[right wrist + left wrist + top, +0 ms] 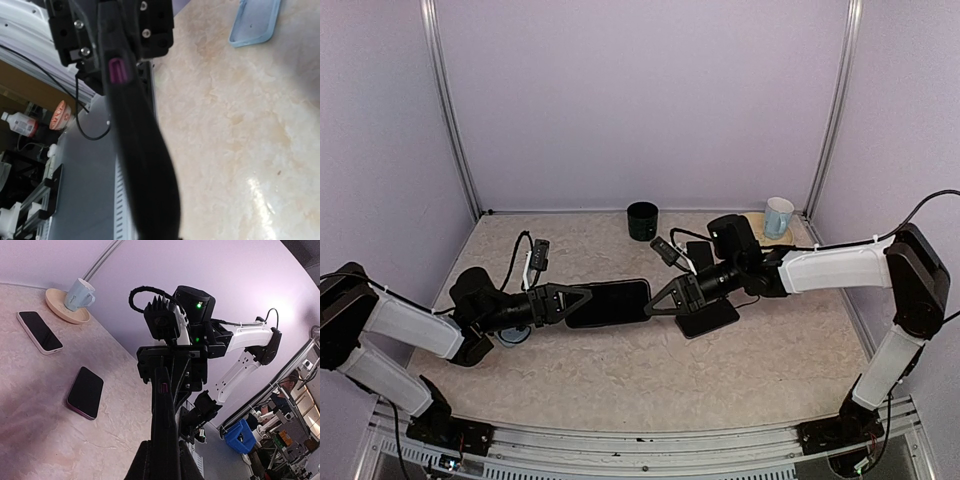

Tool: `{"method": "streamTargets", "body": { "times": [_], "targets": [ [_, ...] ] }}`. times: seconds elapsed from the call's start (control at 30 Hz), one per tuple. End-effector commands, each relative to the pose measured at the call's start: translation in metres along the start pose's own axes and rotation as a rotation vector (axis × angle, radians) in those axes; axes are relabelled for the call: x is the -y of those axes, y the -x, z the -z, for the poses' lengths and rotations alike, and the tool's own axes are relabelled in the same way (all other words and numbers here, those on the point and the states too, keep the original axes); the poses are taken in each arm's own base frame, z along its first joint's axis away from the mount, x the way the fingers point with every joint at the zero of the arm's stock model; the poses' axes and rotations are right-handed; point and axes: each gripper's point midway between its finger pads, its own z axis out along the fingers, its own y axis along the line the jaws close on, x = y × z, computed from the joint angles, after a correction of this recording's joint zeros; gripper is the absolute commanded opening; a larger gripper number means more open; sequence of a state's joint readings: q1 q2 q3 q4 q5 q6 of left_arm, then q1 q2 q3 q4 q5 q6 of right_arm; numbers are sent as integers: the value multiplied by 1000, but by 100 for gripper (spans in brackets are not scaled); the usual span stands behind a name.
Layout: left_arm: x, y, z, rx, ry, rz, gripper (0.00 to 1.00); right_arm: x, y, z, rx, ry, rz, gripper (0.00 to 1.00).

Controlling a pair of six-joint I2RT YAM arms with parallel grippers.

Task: Put the phone into the phone case
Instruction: Press the phone case against the phone.

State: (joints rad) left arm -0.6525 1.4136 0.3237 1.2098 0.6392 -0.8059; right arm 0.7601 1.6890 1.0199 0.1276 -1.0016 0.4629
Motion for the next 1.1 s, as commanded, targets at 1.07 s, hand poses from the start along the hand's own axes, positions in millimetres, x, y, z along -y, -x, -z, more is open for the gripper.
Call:
{"method": "streamTargets", "body": {
  "times": [1.07],
  "targets": [
    [31, 5, 0, -4, -114, -108, 0, -15, 28, 13, 86, -65, 50, 39]
  ]
}}
